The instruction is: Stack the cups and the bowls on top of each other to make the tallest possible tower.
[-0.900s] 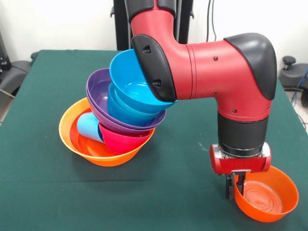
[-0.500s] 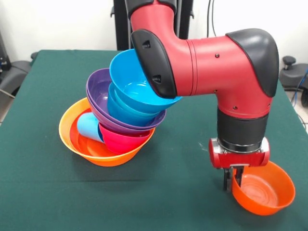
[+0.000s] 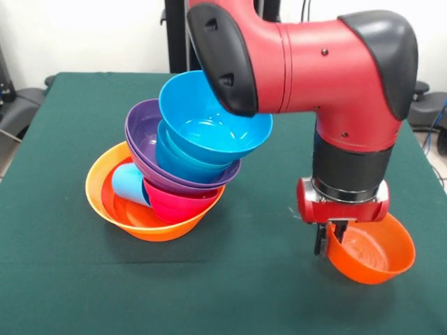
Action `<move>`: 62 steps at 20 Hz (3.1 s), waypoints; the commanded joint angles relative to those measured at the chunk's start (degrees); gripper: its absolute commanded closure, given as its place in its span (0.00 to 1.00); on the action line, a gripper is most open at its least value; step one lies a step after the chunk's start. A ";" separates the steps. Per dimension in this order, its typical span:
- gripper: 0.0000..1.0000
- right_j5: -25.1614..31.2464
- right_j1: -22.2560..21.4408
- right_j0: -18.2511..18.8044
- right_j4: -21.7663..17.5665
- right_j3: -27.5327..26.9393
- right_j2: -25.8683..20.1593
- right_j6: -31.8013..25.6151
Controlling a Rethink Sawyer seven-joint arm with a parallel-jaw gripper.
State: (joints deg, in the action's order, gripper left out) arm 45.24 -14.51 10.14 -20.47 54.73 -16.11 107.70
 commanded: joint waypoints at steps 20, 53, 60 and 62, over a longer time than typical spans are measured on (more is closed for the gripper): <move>1.00 4.40 -15.92 2.26 1.85 9.48 -0.16 -9.00; 1.00 7.83 -30.50 23.45 -1.04 31.46 -18.28 -32.44; 1.00 6.99 -29.88 25.60 -3.55 32.84 -19.22 -34.37; 1.00 6.34 -29.30 26.37 -4.44 33.05 -19.89 -34.98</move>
State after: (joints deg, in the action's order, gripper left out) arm 47.58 -45.43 35.53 -19.14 81.31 -32.20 91.92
